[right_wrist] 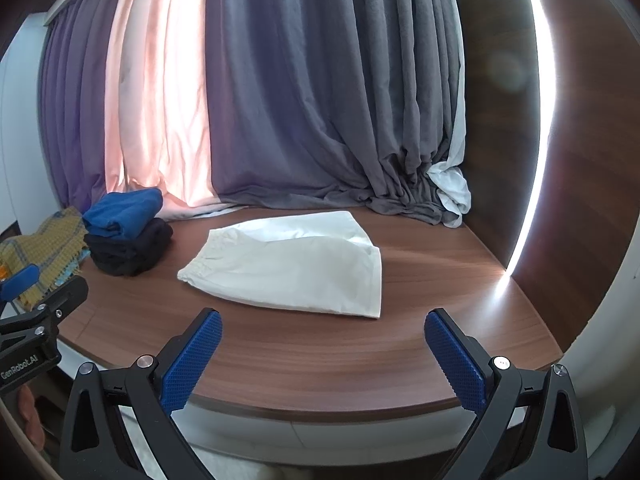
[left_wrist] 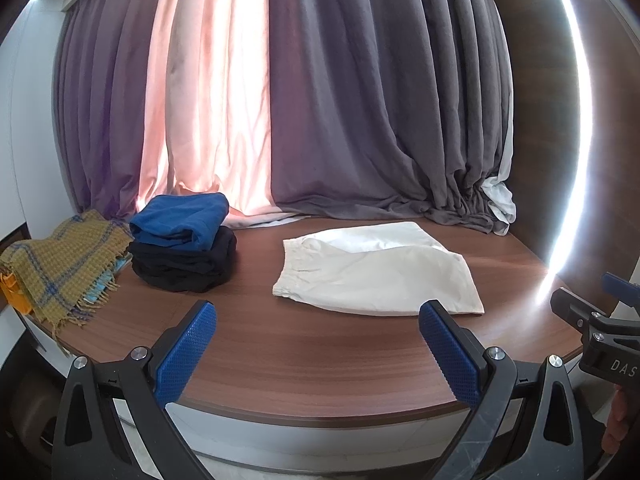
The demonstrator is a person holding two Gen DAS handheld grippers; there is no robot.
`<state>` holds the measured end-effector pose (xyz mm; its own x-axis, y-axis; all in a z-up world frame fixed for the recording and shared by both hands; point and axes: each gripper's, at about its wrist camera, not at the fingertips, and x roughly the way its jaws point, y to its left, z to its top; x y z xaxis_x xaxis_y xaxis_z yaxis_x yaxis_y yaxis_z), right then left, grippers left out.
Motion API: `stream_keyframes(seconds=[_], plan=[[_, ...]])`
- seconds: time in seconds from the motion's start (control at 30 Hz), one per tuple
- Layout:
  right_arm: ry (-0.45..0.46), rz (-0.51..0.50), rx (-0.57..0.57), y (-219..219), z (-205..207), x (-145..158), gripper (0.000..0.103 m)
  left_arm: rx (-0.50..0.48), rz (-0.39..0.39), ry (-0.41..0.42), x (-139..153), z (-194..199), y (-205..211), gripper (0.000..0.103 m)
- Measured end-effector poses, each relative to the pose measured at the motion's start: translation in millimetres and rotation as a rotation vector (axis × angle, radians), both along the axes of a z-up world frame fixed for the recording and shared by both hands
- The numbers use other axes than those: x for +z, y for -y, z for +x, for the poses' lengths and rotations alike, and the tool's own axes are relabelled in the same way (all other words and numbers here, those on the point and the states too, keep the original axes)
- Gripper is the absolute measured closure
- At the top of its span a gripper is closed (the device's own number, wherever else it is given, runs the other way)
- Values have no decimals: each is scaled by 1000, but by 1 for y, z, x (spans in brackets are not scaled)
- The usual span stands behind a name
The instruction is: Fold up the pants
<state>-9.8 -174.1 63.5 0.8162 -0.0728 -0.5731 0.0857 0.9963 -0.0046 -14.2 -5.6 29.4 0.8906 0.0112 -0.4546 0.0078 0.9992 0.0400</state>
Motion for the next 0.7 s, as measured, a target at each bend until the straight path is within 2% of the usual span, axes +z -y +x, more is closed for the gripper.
stream_keyframes(seconds=[0.7], plan=[[12, -5, 22, -8, 1, 4, 1, -1, -3, 13, 4, 7, 0, 0]])
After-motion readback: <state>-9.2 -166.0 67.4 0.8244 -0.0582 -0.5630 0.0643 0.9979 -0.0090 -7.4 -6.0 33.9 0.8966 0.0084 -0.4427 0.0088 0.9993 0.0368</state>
